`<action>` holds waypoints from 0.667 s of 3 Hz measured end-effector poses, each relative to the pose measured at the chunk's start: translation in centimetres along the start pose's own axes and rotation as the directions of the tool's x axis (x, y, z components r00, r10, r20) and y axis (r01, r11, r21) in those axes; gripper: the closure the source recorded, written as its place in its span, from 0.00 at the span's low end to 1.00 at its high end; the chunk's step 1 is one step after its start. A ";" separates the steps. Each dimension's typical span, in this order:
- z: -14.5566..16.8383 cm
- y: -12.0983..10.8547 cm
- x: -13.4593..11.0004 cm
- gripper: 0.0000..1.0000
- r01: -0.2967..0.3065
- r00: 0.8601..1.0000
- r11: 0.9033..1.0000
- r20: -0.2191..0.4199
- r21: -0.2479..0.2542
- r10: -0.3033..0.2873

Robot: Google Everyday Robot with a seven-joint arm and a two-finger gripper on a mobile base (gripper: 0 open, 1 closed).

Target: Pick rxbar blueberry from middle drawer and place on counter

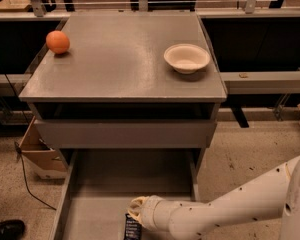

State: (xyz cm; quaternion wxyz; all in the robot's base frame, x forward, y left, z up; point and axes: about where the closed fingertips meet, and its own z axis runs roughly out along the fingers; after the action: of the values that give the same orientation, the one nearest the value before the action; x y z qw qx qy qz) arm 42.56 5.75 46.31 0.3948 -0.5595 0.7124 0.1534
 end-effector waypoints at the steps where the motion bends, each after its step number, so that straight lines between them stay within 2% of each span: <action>1: 0.0 0.0 0.0 1.00 0.000 1.000 1.000 0.000 0.000 0.000; 2: 1.4 0.4 0.8 0.82 0.011 1.000 0.999 -0.029 -0.047 -0.013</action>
Offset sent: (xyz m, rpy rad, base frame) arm 0.0056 0.0100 -0.0401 -0.0719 0.0826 0.0862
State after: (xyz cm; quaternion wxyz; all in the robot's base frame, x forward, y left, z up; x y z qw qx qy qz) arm 42.69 6.27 44.70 0.3722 -0.5751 0.7108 0.1597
